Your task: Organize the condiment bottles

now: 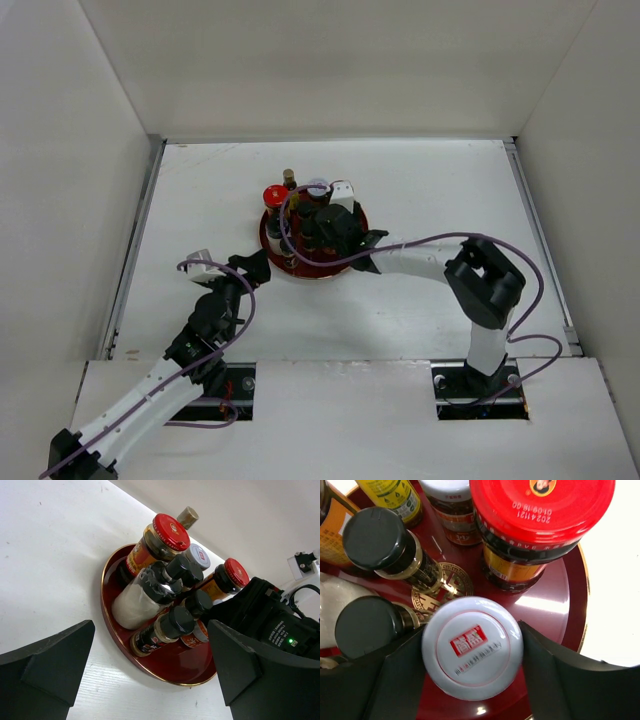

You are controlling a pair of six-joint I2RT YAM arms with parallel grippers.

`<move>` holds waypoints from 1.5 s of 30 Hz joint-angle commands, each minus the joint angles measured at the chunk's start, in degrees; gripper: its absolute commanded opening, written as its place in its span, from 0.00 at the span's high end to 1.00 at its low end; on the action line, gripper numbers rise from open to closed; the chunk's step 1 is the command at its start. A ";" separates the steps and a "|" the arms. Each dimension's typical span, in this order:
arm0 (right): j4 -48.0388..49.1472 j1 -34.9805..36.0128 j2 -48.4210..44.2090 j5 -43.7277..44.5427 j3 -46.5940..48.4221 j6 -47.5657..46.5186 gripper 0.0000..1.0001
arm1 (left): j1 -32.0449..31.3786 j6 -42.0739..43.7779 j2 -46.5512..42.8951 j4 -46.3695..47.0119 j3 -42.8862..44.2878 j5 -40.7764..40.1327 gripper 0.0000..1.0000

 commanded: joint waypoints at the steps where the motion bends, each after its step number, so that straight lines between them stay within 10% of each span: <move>1: 5.16 0.82 -0.87 2.68 1.96 0.33 0.19 | 0.52 -1.28 -0.05 1.46 0.28 -0.60 0.00; 10: 2.36 2.05 -10.70 7.77 -0.67 0.42 0.00 | 0.87 -2.17 0.39 1.37 0.37 -0.68 0.00; 29: 6.30 -8.31 -40.32 13.85 -32.30 5.17 0.00 | 0.17 -3.05 8.74 -0.38 3.44 -4.11 0.00; 45: 10.26 -14.82 -47.20 7.96 -39.09 4.47 0.00 | -0.10 -3.58 9.27 -2.50 5.20 -4.64 0.00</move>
